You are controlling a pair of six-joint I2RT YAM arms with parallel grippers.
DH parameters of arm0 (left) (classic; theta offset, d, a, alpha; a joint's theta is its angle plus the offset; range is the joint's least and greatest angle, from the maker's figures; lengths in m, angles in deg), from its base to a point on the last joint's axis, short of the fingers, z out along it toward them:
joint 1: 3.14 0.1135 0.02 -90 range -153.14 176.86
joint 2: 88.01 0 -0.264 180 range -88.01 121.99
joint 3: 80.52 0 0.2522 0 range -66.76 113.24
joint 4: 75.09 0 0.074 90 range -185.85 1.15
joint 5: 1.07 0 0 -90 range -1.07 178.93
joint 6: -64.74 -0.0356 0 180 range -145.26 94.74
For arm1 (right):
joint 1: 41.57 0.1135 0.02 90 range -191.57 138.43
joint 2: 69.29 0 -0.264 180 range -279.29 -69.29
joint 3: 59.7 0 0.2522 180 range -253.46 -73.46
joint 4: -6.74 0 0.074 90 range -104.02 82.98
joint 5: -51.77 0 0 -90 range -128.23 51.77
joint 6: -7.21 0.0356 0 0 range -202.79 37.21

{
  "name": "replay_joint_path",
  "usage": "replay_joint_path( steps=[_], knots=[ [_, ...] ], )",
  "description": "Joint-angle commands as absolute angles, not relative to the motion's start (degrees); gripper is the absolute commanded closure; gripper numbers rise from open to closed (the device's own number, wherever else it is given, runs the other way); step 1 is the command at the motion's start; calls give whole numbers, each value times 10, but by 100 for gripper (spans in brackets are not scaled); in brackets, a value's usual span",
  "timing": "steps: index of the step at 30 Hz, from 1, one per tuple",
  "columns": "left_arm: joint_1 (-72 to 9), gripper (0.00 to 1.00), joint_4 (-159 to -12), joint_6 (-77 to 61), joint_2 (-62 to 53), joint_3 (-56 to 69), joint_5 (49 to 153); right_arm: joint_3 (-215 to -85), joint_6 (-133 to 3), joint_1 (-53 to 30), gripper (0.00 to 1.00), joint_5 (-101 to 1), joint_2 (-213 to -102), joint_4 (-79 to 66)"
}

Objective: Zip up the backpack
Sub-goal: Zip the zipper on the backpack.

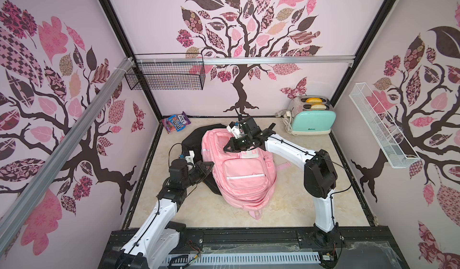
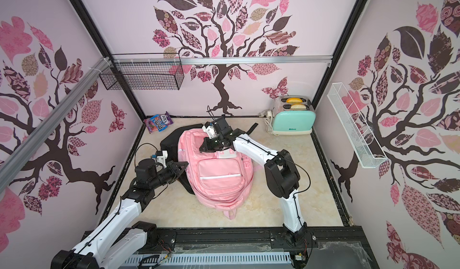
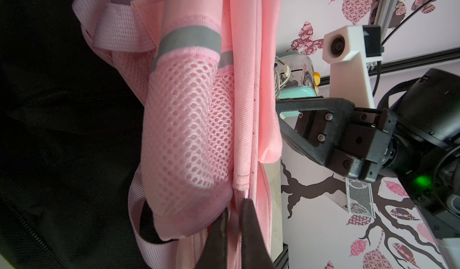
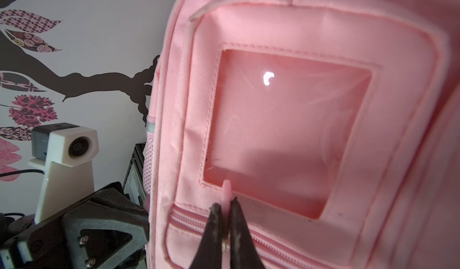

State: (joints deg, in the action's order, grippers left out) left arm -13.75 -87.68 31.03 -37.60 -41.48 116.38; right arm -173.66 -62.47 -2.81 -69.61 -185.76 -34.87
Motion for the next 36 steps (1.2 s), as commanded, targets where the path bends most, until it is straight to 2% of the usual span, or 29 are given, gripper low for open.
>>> replay_joint_path(
  steps=[1, 36],
  knots=[
    [-136, 100, -836, 305, -392, -398, 1160, -1723, -640, -35, 93, -655, -1840, -364],
    [-133, 100, -841, 306, -398, -395, 1155, -1672, -690, -39, 95, -453, -1830, -401]
  ],
)
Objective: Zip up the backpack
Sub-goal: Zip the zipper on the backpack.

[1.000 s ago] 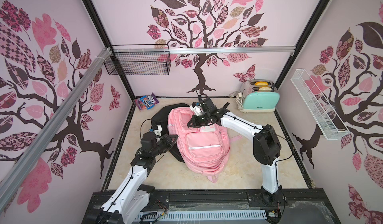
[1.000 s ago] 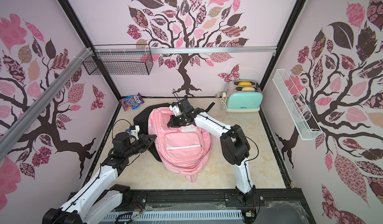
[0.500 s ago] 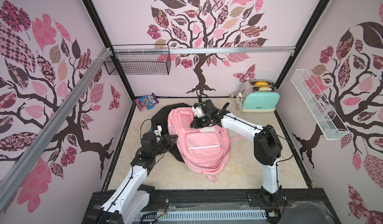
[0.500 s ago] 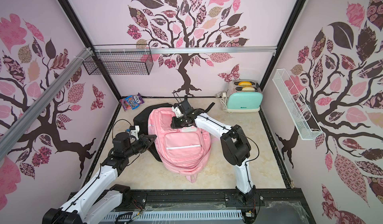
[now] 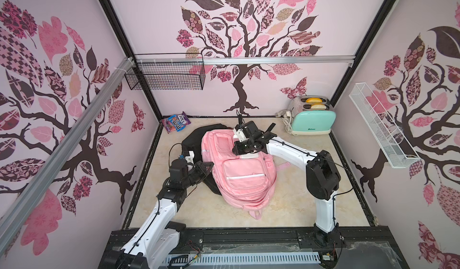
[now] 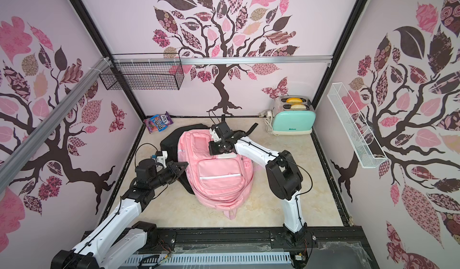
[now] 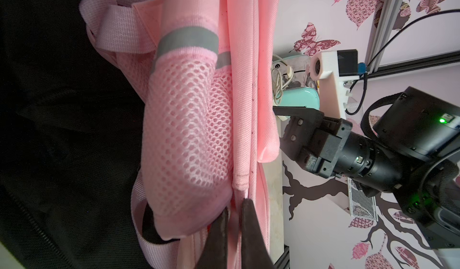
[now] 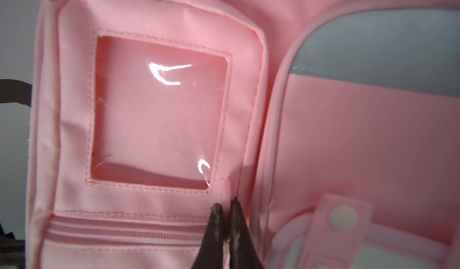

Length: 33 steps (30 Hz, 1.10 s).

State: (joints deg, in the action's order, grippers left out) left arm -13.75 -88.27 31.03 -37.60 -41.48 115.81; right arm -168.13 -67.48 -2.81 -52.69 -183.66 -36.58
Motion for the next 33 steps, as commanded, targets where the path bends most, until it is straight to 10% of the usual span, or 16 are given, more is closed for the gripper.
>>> replay_joint_path(
  steps=[1, 7, 14, 25, 33],
  knots=[
    [-133, 100, -842, 306, -399, -394, 1155, -1671, -691, -39, 95, -446, -1831, -403],
    [-132, 100, -852, 305, -403, -390, 1152, -1693, -686, -41, 85, -488, -1827, -413],
    [-132, 100, -874, 295, -394, -384, 1145, -1671, -593, -99, 12, -638, -1755, -355],
    [-132, 100, -940, 256, -368, -361, 1131, -1572, -560, -222, 10, -471, -1748, -382],
    [-132, 100, -967, 241, -348, -357, 1127, -1546, -553, -238, 11, -540, -1828, -328]
  ],
)
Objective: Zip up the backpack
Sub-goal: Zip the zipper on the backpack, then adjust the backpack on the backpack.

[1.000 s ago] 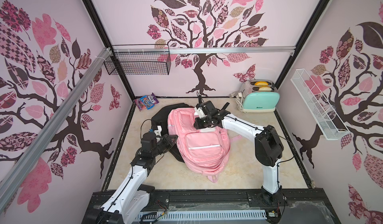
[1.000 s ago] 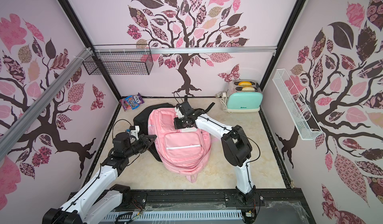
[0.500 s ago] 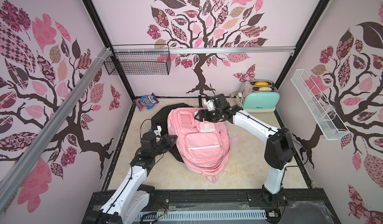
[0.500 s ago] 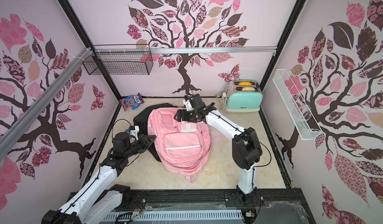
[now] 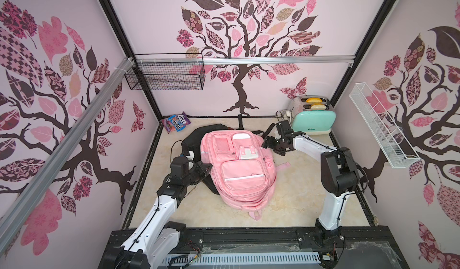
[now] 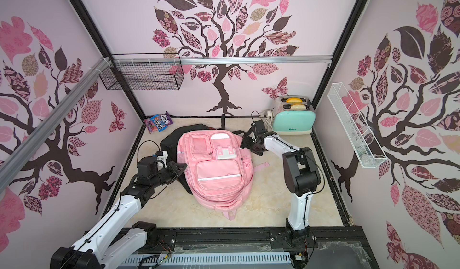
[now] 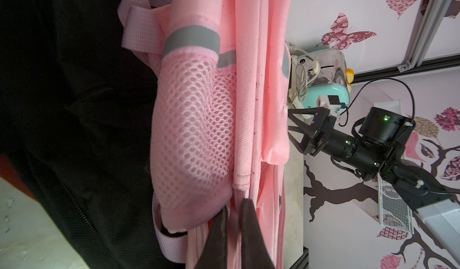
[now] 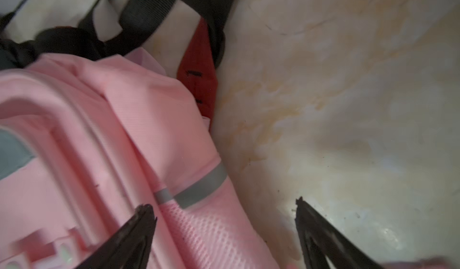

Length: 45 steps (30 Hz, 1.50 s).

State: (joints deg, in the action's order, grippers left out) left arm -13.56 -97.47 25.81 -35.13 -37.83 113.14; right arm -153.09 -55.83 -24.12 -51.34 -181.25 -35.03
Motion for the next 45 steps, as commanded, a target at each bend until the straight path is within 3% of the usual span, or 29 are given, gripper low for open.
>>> replay_joint_path(
  steps=[1, 4, 9, 10, 18, 22, 26, 28, 33, 36, 39, 45],
  knots=[
    [-132, 100, -968, 239, -346, -357, 1130, -1548, -553, -238, 12, -546, -1838, -326],
    [-132, 100, -967, 239, -340, -358, 1135, -1541, -553, -240, 27, -574, -1853, -306],
    [-136, 100, -963, 240, -332, -341, 1142, -1522, -555, -240, 96, -591, -1813, -290],
    [-137, 100, -967, 239, -329, -332, 1142, -1521, -557, -240, 100, -589, -1797, -298],
    [-121, 100, -1068, 205, -254, -118, 1108, -1543, -603, -203, 100, -557, -1657, -403],
    [-46, 100, -1135, 191, -145, 20, 1113, -1551, -627, -130, 100, -553, -1649, -471],
    [-35, 100, -1142, 175, -58, 90, 1083, -1520, -598, -87, 100, -602, -1662, -457],
    [-36, 100, -1114, 186, -24, 89, 1080, -1492, -569, -80, 91, -622, -1663, -416],
    [-39, 57, -1101, 189, 43, 77, 1055, -1473, -536, -81, 48, -610, -1648, -366],
    [-39, 45, -1131, 168, 37, 76, 1004, -1497, -545, -86, 14, -575, -1639, -403],
    [-42, 39, -1185, 139, 3, 87, 937, -1505, -537, -115, 5, -564, -1629, -417],
    [-96, 25, -1317, 83, -129, 94, 774, -1537, -546, -177, 2, -504, -1645, -426]
  ],
)
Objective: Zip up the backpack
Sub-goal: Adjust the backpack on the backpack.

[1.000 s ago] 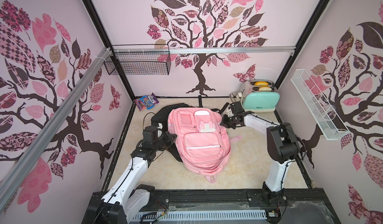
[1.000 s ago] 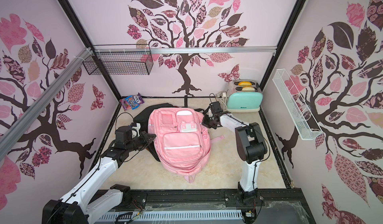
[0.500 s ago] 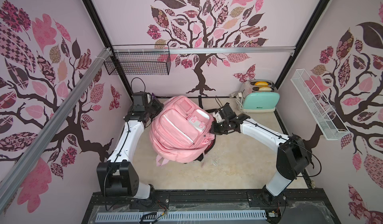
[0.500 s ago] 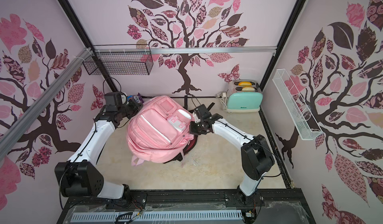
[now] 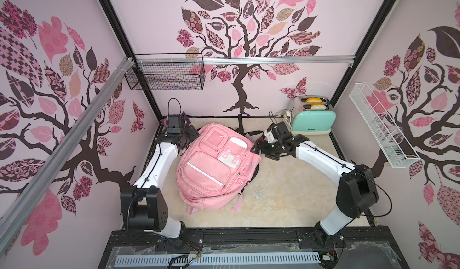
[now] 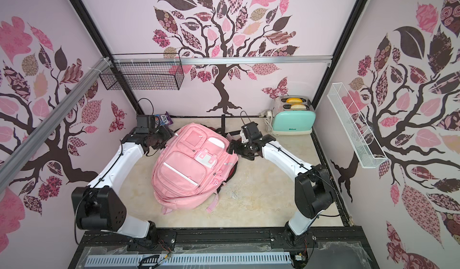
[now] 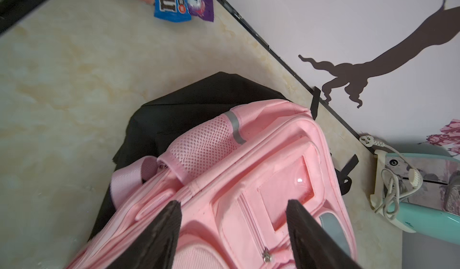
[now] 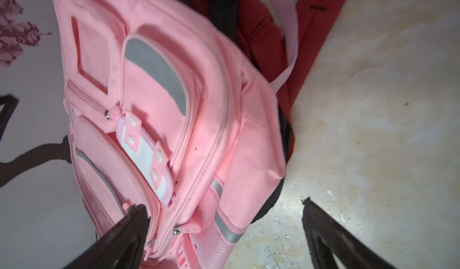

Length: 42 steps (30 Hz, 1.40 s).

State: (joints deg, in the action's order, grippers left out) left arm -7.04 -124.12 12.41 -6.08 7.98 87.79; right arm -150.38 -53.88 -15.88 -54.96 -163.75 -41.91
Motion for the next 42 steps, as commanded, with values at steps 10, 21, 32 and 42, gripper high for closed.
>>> replay_joint_path(
  steps=[10, 21, 32, 42],
  knots=[
    [-19, 18, -1402, 112, -361, -102, 947, -1652, -555, -199, 1, -559, -1793, -381],
    [-19, 17, -1496, 162, -492, -226, 1028, -1703, -572, -199, 1, -632, -1861, -362],
    [-25, 17, -1550, 192, -498, -258, 1024, -1702, -580, -189, 1, -646, -1868, -360],
    [-27, 17, -1568, 215, -484, -277, 982, -1707, -592, -180, 1, -636, -1875, -365]
  ],
)
